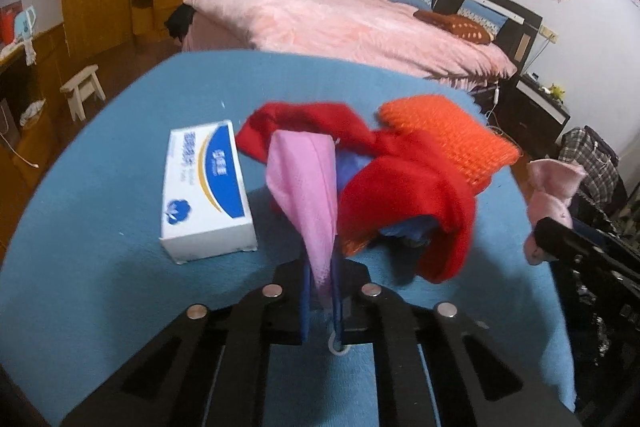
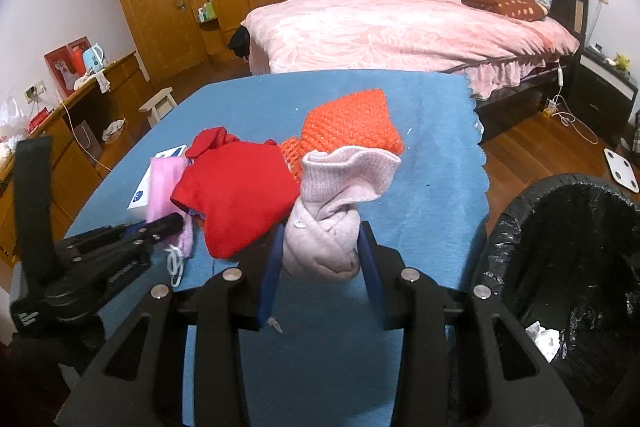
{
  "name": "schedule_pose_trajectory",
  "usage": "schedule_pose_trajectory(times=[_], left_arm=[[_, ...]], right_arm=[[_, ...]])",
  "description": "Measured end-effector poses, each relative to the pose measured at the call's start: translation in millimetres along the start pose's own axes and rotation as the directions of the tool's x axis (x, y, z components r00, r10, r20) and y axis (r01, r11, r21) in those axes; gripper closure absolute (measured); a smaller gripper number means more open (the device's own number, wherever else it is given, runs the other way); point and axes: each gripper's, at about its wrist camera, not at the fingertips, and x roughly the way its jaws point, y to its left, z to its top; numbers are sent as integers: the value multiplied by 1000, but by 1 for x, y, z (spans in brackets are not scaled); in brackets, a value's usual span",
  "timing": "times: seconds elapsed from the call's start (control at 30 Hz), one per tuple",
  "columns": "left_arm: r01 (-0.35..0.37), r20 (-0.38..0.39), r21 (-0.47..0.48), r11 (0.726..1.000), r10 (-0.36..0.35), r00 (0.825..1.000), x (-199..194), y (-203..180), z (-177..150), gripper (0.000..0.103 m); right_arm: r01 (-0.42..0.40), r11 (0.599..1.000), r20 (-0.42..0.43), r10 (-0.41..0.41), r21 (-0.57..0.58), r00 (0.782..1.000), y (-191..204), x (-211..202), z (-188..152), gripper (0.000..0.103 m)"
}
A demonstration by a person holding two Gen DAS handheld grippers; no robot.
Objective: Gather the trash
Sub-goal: 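Carry the sock and mask over the bin and open both tools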
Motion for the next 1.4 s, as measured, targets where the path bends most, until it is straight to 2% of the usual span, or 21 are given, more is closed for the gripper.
schedule_pose_trajectory(times=[0.33,0.77,1.13,1.4], left_arm=[[15,70,28,999,-17,997,-48,-20,7,94],[116,123,110,987,-129,984,-71,-87,21,94],[233,110,218,948,-261,959,-79,-160,23,95],[320,77,297,900,-357,931,-78,-220,19,95]], right_arm=[[0,1000,50,0,10,999,-5,-32,4,67],[53,997,136,-59,51,989,-39,-94,6,67],[152,980,166,-173,129,971,-94,-141,-11,67],[238,951,158,-270,195,950,-140,-167,-33,67]])
